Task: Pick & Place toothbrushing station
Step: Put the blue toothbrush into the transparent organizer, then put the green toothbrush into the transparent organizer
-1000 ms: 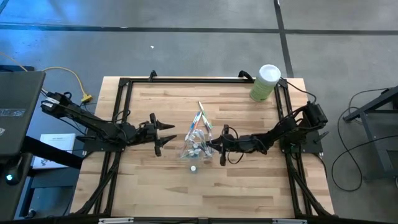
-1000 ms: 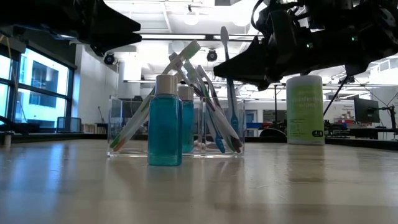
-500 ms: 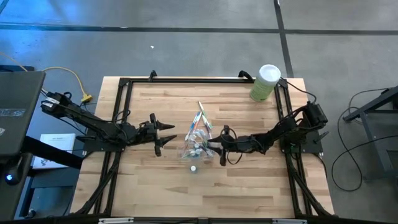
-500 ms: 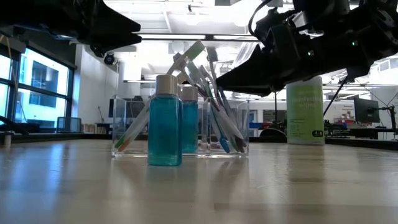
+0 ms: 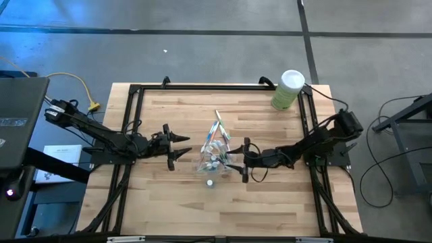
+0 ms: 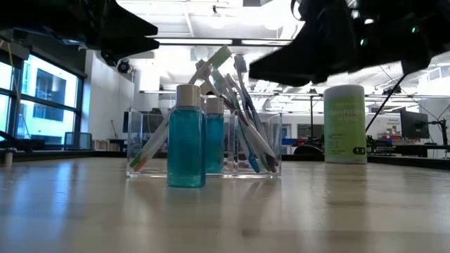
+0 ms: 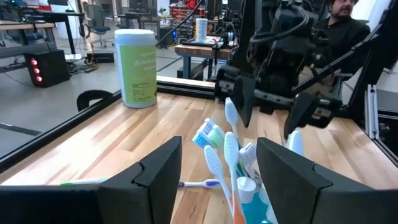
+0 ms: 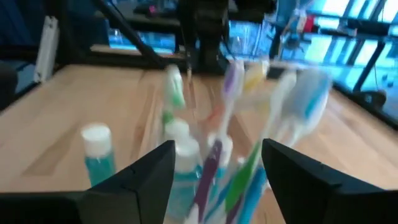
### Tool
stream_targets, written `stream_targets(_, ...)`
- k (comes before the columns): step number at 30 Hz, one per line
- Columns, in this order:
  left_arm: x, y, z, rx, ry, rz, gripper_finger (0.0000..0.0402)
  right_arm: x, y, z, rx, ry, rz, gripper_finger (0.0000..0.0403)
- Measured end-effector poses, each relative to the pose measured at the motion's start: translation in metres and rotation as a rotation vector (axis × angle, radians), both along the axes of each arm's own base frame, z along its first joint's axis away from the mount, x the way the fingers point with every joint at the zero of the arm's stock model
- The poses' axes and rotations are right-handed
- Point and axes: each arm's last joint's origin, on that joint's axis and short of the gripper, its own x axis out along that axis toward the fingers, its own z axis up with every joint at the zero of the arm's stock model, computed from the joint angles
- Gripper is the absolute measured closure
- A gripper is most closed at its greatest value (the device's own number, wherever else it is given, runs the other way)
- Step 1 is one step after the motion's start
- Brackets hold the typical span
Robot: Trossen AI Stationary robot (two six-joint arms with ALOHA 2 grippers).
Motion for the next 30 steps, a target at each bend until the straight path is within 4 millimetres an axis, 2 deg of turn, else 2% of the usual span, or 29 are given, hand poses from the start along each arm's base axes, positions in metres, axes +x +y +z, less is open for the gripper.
stream_targets(9, 0.0, -0.001, 0.0, 0.002, 0.0, -0.005, 0.0199, -0.018, 0.0, 0.031, -0.045, 0.034, 0.005, 0.0172)
stream_targets(12, 0.0, -0.001, 0.0, -0.004, 0.0, -0.005, 0.0199, -0.029, -0.009, 0.037, -0.063, 0.124, -0.061, 0.0172)
stream_targets(15, 0.0, -0.001, -0.001, -0.013, 0.005, -0.005, 0.0199, -0.039, -0.023, 0.036, 0.022, 0.226, -0.159, 0.0172)
stream_targets(21, 0.0, -0.001, -0.003, -0.003, 0.024, -0.004, 0.0199, -0.049, -0.043, 0.018, 0.136, 0.424, -0.297, 0.0172)
stream_targets(30, 0.0, -0.001, -0.003, -0.002, 0.023, -0.003, 0.0199, -0.025, -0.052, -0.026, 0.102, 0.504, -0.321, 0.0172)
